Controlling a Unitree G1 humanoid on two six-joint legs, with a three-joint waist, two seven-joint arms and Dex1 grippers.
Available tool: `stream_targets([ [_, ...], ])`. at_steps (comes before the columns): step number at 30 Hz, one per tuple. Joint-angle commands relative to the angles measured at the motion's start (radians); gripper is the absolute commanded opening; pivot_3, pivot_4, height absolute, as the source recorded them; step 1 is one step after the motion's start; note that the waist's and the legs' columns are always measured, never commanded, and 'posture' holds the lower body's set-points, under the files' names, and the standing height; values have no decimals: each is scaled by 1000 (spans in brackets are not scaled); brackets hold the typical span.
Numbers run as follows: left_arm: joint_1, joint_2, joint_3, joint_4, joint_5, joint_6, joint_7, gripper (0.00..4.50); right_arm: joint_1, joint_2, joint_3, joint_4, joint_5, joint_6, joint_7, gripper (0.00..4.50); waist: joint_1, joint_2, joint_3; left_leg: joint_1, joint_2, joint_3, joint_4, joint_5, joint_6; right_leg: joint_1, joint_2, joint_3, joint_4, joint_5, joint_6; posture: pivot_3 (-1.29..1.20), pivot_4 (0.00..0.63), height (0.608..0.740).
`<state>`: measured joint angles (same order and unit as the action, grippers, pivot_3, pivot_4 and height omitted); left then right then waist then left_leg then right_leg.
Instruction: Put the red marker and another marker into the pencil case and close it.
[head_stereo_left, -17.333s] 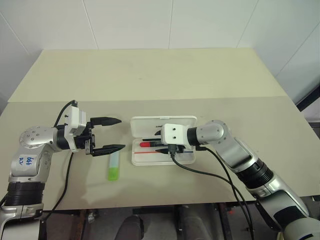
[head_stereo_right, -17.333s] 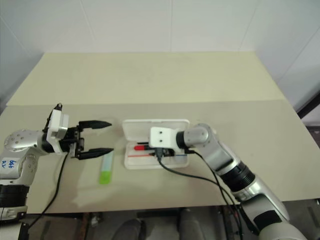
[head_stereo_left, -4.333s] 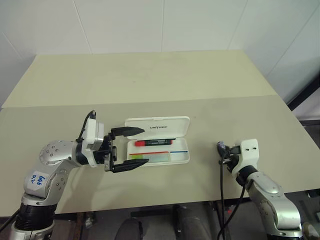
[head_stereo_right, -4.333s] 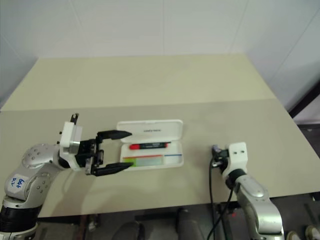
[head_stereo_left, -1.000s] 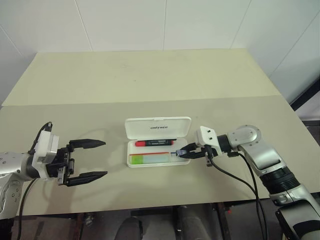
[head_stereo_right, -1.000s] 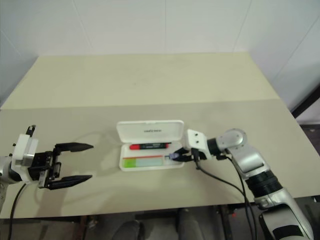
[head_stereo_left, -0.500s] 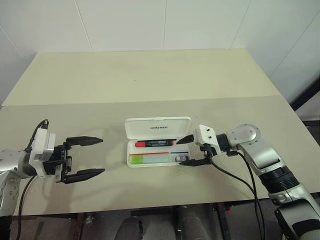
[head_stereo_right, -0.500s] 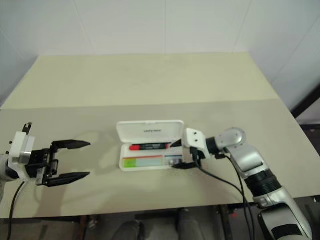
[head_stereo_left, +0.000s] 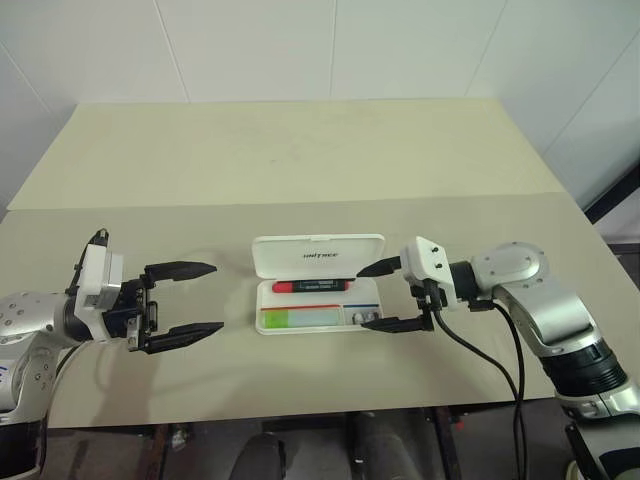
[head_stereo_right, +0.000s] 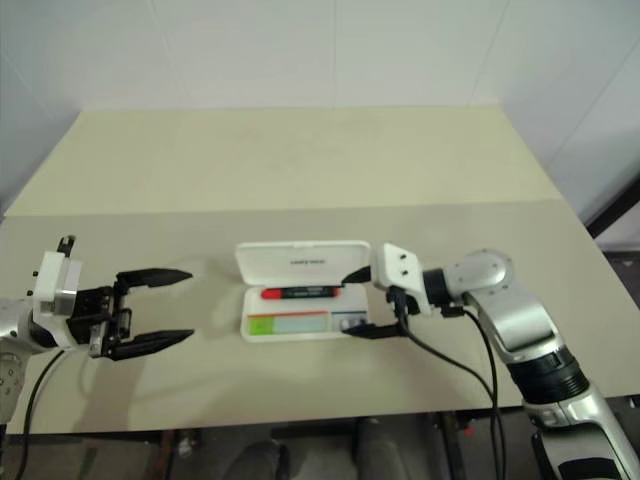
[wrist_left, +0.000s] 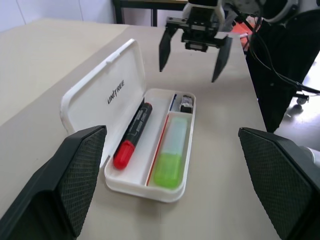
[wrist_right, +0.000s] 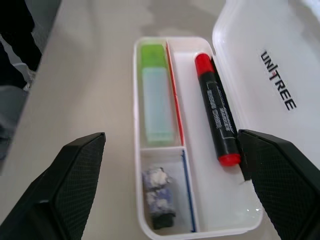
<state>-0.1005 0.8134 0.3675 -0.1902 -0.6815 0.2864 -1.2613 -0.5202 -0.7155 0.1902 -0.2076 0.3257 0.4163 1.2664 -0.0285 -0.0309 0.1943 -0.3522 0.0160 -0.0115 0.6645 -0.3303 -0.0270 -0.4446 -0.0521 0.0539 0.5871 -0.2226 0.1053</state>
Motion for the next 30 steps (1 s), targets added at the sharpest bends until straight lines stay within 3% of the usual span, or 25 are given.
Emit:
stream_targets([
  [1,-47,-14,-6,-54,-39,15,39,4500,21,-42,-99,-123,91,92,-39,4482,1,0,0,0,0,0,0,0,0,0,0,0,0,0,0,0,150,740],
  [9,-180,-43,-3,-31,-76,66,144,4500,63,-53,-315,-266,251,289,-233,4482,1,0,0,0,0,0,1,0,0,0,1,0,0,1,3,0,150,740],
  [12,-222,-46,-18,12,-20,75,216,4500,100,-61,-372,-294,274,305,-284,4482,1,0,0,0,0,0,1,0,0,0,1,1,0,2,3,0,150,740],
  [21,-384,-101,-50,240,56,4,265,1537,346,-110,-548,-394,332,315,-341,4500,5,0,0,-2,-1,0,1,0,0,0,2,2,-2,3,5,0,150,740],
  [25,-446,-141,-79,354,147,-31,367,83,399,-101,-582,-426,360,315,-378,4500,1,0,0,-1,-1,1,1,0,0,0,2,4,-1,4,7,0,150,740],
  [30,-520,-206,-147,472,220,-30,426,34,496,-85,-625,-425,377,247,-349,4500,4,-1,0,-1,-1,1,2,0,0,1,3,4,0,4,7,0,150,740],
])
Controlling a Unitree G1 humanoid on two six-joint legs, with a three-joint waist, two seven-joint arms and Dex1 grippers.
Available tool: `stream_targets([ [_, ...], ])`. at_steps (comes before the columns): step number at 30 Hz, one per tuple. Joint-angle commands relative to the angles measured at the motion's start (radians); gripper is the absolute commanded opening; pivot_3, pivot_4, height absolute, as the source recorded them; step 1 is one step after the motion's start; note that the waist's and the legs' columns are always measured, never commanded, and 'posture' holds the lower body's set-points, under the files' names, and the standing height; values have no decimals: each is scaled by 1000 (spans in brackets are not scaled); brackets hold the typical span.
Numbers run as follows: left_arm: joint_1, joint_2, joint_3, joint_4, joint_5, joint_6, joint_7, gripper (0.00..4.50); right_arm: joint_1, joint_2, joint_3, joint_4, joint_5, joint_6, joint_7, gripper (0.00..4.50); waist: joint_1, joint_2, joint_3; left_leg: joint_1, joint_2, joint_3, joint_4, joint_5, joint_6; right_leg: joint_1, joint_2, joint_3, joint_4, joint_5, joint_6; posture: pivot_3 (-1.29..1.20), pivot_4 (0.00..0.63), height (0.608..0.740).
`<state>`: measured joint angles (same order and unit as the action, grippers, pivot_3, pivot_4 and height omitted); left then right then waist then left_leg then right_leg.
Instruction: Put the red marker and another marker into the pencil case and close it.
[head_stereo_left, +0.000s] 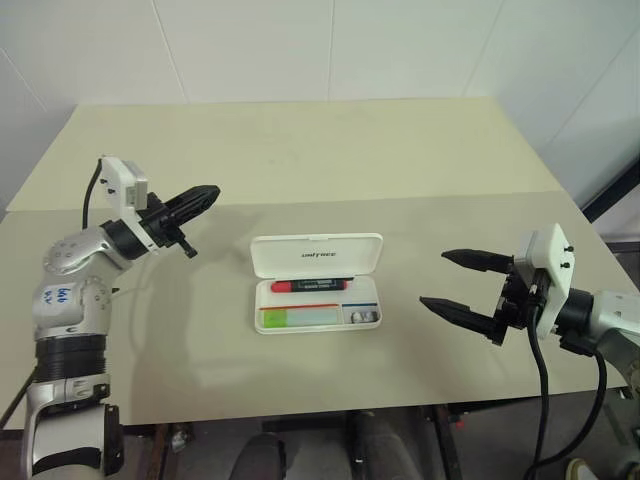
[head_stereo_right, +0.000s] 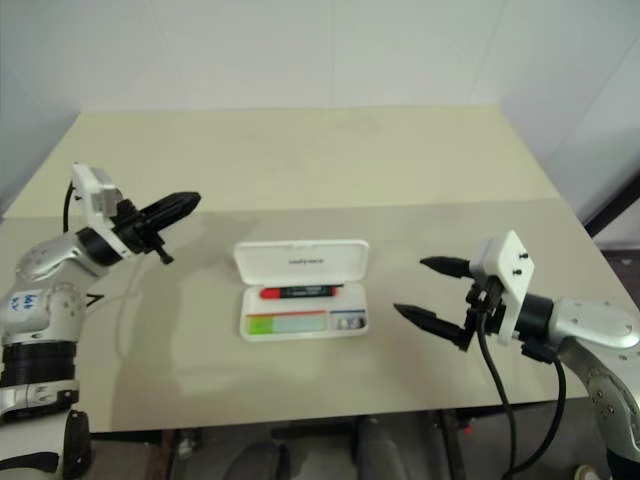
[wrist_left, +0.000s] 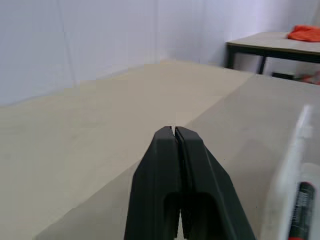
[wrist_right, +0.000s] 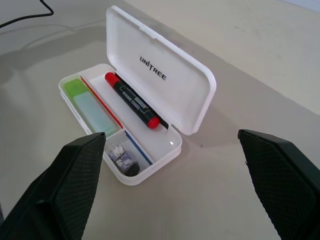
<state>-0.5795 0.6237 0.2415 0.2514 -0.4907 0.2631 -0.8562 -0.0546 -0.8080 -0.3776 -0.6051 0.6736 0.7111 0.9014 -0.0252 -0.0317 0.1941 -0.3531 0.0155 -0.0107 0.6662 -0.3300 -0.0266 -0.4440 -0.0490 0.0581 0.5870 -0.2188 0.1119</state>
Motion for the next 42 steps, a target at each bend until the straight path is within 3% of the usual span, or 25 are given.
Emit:
stream_targets([
  [1,-54,-27,-25,51,25,1,16,34,47,14,-72,-25,39,-61,22,4500,1,0,0,-1,0,0,0,0,0,0,0,0,0,0,0,0,150,740],
  [10,-132,-51,-86,196,85,159,67,34,229,56,-175,27,46,-226,99,4500,-2,0,0,-1,0,1,0,0,0,0,0,1,-1,2,3,0,150,740],
  [14,-162,-64,-124,237,93,262,58,34,267,76,-205,27,74,-285,130,4500,0,0,0,0,0,1,0,0,0,0,0,2,-1,2,3,0,150,740],
  [22,-198,-90,-125,300,92,290,26,34,303,70,-268,75,110,-378,211,4500,-1,0,0,0,0,1,1,0,0,1,1,2,0,2,2,0,150,740],
  [26,-227,-93,-160,338,95,348,-43,34,420,38,-271,119,34,-502,400,4500,1,0,0,0,0,1,1,0,0,1,1,2,-1,2,2,0,150,740],
  [36,-275,-91,-183,372,110,382,-116,34,450,-21,-281,198,36,-547,515,4500,-2,-2,1,1,0,3,2,0,0,2,1,4,0,2,3,0,150,740],
  [42,-275,-80,-199,332,98,439,-170,34,427,-35,-264,222,18,-555,501,4500,-2,-2,1,1,0,3,2,0,0,2,1,4,-1,2,3,0,150,740],
])
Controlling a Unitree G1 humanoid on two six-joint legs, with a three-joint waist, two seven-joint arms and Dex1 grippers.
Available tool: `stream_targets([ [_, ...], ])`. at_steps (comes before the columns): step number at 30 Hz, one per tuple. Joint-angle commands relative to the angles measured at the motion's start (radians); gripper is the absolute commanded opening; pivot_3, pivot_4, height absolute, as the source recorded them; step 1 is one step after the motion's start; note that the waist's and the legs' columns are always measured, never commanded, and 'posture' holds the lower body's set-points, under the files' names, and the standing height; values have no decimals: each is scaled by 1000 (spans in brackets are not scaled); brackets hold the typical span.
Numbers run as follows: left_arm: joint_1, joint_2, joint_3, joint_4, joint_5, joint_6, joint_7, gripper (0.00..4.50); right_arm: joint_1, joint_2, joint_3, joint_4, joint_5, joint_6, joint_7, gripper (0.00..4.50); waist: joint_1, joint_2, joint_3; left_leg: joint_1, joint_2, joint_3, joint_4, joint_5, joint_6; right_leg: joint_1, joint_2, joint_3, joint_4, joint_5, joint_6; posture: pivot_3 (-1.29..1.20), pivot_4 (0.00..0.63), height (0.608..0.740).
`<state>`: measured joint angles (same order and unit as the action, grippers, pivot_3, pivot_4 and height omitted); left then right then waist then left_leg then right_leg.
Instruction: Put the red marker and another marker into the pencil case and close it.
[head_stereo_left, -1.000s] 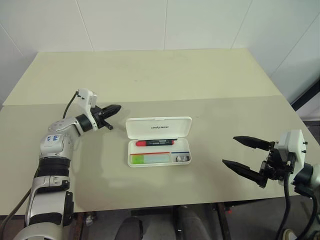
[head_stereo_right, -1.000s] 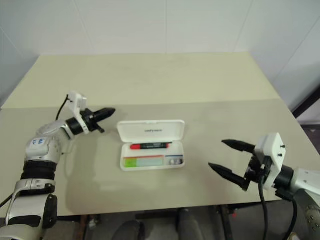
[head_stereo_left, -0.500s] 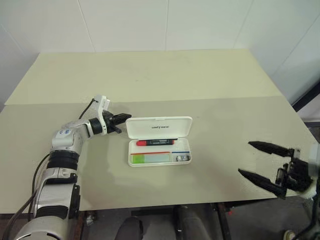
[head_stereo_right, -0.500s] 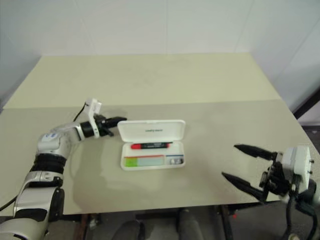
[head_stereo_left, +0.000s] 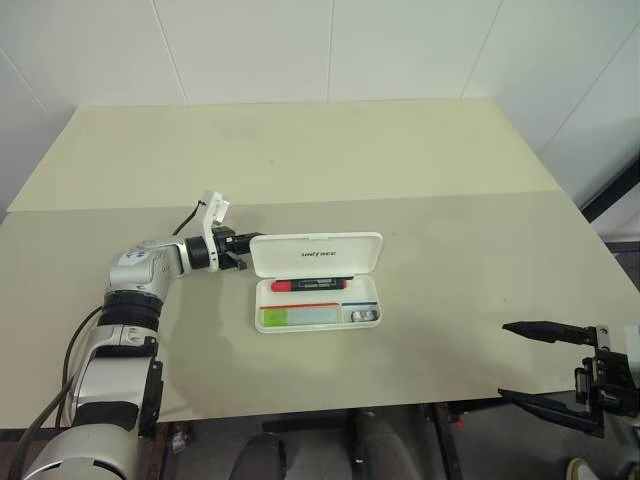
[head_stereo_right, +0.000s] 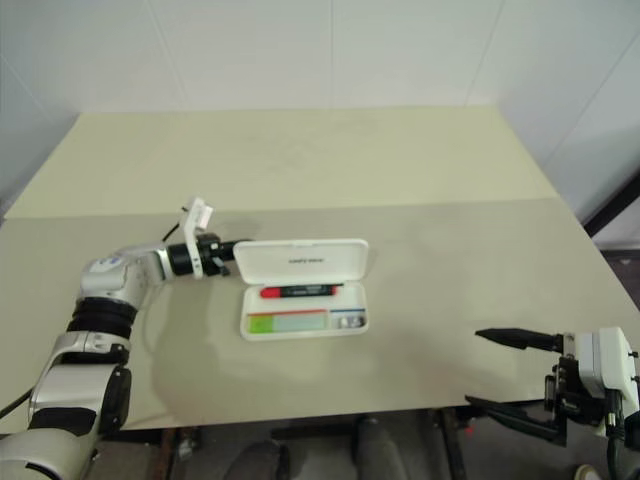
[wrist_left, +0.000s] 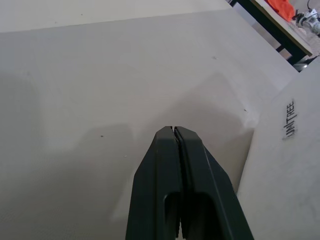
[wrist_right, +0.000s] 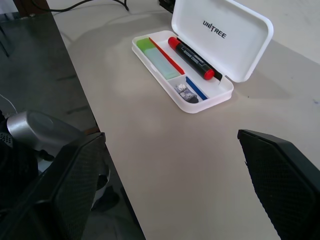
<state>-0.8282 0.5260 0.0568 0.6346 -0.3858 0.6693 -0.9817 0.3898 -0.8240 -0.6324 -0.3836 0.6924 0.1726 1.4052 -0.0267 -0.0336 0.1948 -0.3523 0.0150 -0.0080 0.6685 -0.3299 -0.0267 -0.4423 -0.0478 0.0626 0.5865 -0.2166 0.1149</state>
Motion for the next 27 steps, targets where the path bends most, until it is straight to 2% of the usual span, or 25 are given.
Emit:
stream_targets([
  [1,-21,21,-23,-70,-8,44,-61,34,-25,-20,-5,-4,0,-11,-9,4500,0,0,0,0,0,0,0,0,0,0,0,0,0,0,0,0,150,740],
  [13,101,165,-134,-408,-65,229,-274,34,-44,-17,-6,-30,20,25,-34,4500,0,0,0,0,0,0,-1,0,0,0,0,0,0,0,-1,0,150,740],
  [19,188,216,-203,-535,-57,244,-305,34,-49,-20,0,-19,13,16,-32,4500,0,0,0,0,0,0,0,0,0,0,0,0,1,-1,-1,0,150,740],
  [27,229,206,-242,-574,-37,241,-264,34,-103,-16,38,-6,-10,10,-61,4500,-1,0,0,0,0,0,1,0,0,0,0,0,1,-1,-2,0,150,740],
])
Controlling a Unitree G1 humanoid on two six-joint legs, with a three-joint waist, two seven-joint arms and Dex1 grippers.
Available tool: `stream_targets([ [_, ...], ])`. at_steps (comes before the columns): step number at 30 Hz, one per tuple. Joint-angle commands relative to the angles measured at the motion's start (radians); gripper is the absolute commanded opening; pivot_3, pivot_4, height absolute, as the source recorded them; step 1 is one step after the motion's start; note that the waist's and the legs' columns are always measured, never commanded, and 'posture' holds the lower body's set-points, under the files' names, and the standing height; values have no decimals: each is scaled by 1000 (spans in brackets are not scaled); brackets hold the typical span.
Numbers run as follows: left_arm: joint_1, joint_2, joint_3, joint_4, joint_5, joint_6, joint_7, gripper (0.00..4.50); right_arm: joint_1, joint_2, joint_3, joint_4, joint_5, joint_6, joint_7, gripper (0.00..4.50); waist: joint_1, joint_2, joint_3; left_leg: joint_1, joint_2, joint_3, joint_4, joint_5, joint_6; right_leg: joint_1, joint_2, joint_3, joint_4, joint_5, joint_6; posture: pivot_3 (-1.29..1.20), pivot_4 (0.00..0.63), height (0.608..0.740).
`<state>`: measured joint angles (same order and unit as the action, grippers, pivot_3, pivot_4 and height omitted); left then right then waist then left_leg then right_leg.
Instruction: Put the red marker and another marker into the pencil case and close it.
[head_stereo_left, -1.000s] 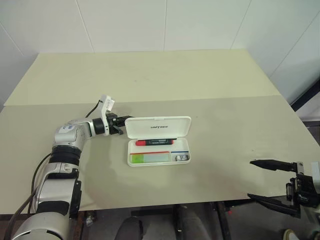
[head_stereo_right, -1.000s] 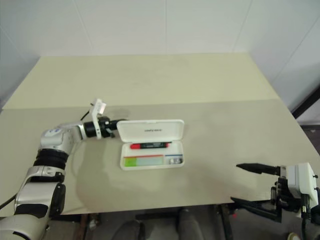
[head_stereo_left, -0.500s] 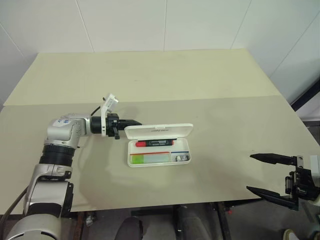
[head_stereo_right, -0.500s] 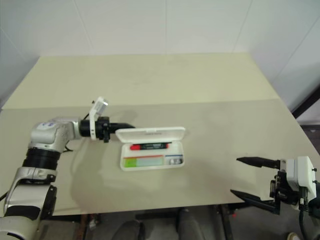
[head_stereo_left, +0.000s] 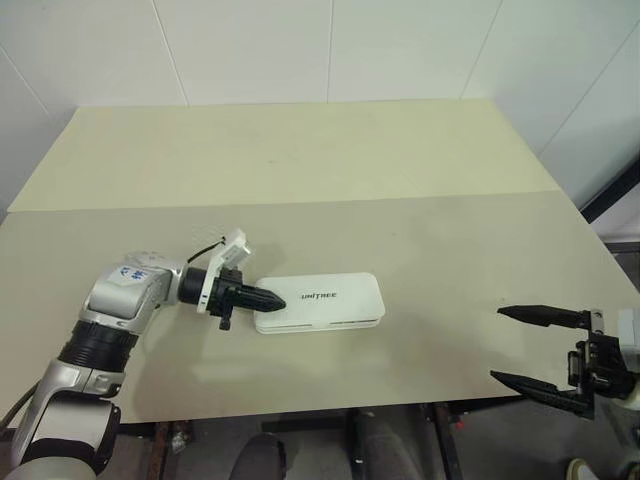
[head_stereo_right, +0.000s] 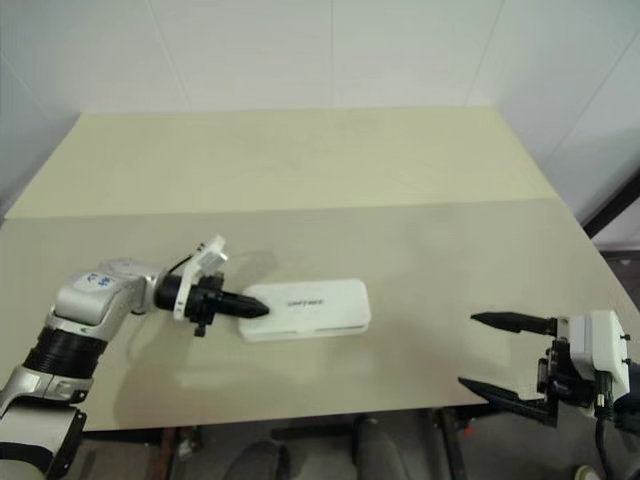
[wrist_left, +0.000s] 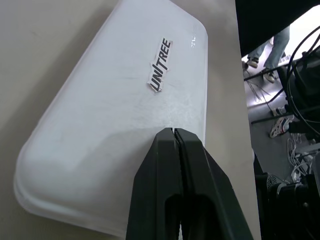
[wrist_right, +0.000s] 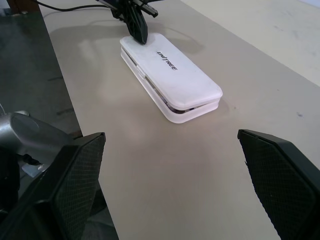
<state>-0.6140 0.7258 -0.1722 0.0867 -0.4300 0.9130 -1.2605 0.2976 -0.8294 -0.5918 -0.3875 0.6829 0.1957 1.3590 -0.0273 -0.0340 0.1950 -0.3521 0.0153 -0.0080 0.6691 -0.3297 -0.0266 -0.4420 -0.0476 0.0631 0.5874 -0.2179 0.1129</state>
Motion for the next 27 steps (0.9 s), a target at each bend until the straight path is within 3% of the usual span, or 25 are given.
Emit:
stream_targets([
  [1,16,4,-22,-22,15,-8,23,34,-17,-10,2,-3,-2,-11,-19,4500,0,0,0,0,0,0,0,0,0,0,0,0,0,0,0,0,150,740],
  [7,12,-17,-40,-2,40,-26,75,34,-31,-7,14,-7,-4,-4,-37,4500,0,0,0,2,0,0,0,0,0,5,0,0,-1,-1,-1,0,150,740],
  [10,11,-20,-61,6,61,-34,97,34,-32,-7,18,-6,-6,-7,-41,4500,1,0,0,8,0,0,0,0,0,14,0,0,-3,-10,-16,0,150,740],
  [19,-2,-14,-131,14,105,-10,137,34,-30,-7,13,-4,11,-4,-36,4500,-6,4,-2,29,1,-5,-2,-2,-2,36,2,-2,-18,-11,-10,0,150,740],
  [27,-10,-24,-153,17,117,-29,158,34,-52,-7,26,5,5,-3,-48,4500,1,9,-5,31,0,-7,-5,-9,-1,45,1,-2,-29,-11,-7,0,150,740],
])
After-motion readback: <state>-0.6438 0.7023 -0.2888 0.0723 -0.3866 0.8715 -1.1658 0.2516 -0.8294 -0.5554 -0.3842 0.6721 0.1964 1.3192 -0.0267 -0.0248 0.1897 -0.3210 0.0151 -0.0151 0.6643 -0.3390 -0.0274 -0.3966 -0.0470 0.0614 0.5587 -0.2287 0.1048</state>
